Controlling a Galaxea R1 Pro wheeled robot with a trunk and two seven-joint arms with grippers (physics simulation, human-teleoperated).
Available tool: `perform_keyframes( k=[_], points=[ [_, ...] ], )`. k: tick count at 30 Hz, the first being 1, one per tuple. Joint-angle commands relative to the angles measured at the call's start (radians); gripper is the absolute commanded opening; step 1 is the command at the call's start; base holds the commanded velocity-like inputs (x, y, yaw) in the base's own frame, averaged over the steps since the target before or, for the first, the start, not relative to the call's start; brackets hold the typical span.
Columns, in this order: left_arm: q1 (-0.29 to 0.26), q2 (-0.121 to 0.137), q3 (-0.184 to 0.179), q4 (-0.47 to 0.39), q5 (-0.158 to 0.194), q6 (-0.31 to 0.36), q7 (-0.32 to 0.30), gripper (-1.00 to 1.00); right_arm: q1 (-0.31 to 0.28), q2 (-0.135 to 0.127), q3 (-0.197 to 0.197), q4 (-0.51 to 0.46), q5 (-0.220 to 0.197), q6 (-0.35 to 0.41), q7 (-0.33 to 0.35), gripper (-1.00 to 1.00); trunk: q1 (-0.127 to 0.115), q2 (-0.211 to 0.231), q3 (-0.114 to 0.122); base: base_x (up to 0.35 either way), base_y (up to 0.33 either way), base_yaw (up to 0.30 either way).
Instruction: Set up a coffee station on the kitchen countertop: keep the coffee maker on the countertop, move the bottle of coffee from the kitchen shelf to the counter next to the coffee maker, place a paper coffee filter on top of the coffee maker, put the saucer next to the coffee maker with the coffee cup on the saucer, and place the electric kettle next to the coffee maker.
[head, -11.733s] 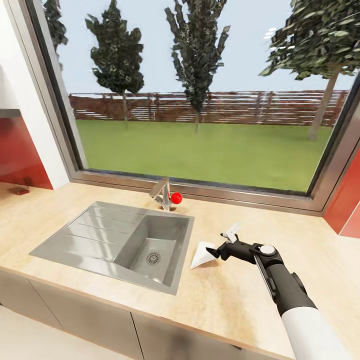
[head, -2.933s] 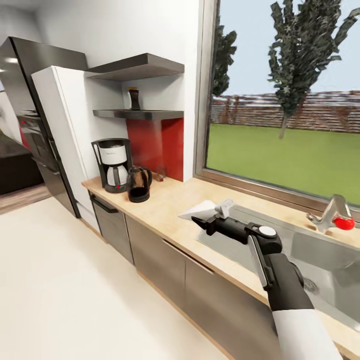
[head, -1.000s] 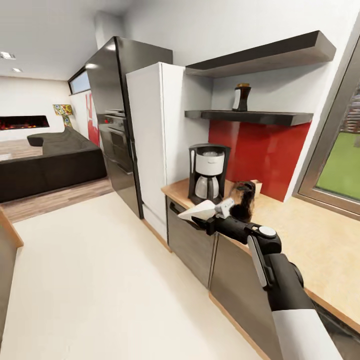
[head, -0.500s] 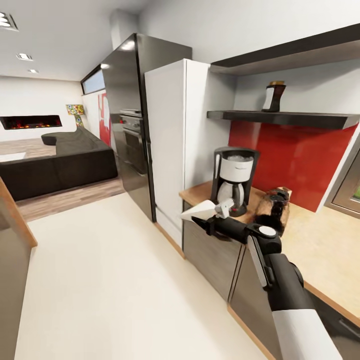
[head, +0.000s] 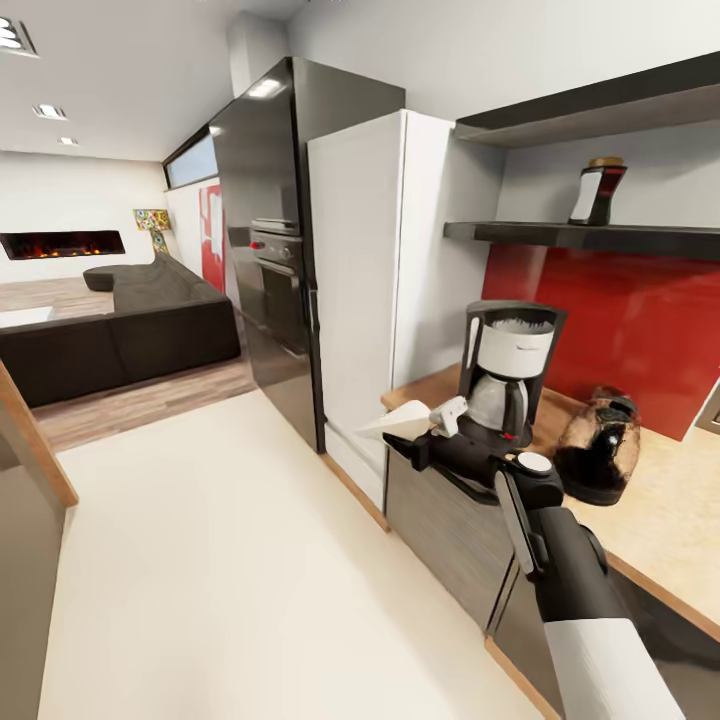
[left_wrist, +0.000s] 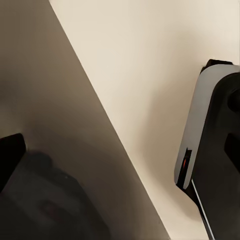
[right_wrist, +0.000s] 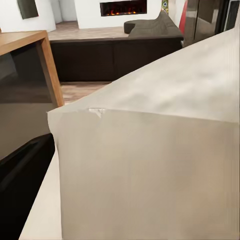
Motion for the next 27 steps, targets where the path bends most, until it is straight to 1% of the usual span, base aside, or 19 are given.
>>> perform_keyframes(
  k=[1, 2, 6, 10, 15, 27],
  points=[
    [0.001, -0.006, 0.005, -0.004, -0.011, -0.004, 0.006, 1.00, -0.001, 0.002, -0.002, -0.007, 0.009, 0.004, 0.012, -1.00, 0.001, -0.002, -0.002, 0.040, 0.000, 0.000],
    [0.001, -0.011, 0.005, -0.010, -0.010, -0.005, 0.005, 1.00, -0.001, 0.004, -0.003, -0.010, 0.009, 0.004, 0.018, -1.00, 0.001, -0.002, -0.002, 0.078, 0.000, 0.000],
    [0.002, -0.011, 0.007, -0.009, -0.008, -0.006, 0.004, 1.00, -0.001, 0.006, -0.004, -0.009, 0.008, 0.004, 0.018, -1.00, 0.001, -0.002, -0.002, 0.114, 0.000, 0.000],
    [0.002, -0.009, 0.011, -0.008, -0.008, -0.007, 0.002, 1.00, -0.001, -0.008, -0.003, -0.008, 0.007, 0.004, 0.016, -1.00, 0.001, -0.002, -0.002, 0.277, 0.047, 0.000],
    [0.002, -0.009, 0.011, -0.009, -0.008, -0.007, 0.001, 1.00, -0.001, -0.011, -0.003, -0.008, 0.007, 0.004, 0.016, -1.00, 0.001, -0.002, -0.002, 0.317, 0.076, 0.000],
    [0.002, -0.011, 0.012, -0.009, -0.008, -0.007, 0.001, 1.00, -0.001, -0.011, -0.003, -0.008, 0.007, 0.004, 0.016, -1.00, 0.001, -0.002, -0.002, 0.309, 0.183, 0.000]
  ],
)
